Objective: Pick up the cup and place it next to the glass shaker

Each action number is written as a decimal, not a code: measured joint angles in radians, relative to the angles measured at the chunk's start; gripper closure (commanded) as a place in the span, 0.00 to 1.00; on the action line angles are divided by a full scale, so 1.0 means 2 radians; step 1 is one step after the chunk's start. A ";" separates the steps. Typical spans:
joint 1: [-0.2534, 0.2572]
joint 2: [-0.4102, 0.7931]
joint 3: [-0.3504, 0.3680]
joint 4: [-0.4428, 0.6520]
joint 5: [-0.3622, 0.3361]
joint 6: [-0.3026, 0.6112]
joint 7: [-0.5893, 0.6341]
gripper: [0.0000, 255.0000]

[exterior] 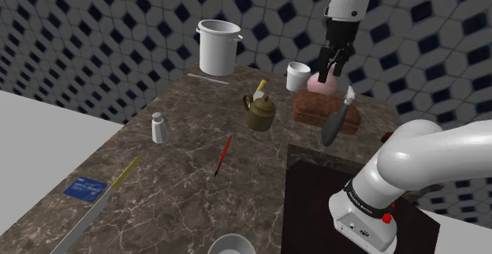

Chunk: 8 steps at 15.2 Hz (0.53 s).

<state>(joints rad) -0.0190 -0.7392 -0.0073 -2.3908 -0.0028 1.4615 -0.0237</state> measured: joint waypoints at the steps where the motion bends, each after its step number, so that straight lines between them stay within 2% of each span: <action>1: 0.000 0.000 0.000 0.000 0.000 0.000 0.000 0.00; 8: -0.016 0.082 -0.035 0.016 -0.039 0.071 -0.044 0.00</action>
<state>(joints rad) -0.0511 -0.5761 -0.0775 -2.3588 -0.0803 1.6044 -0.1119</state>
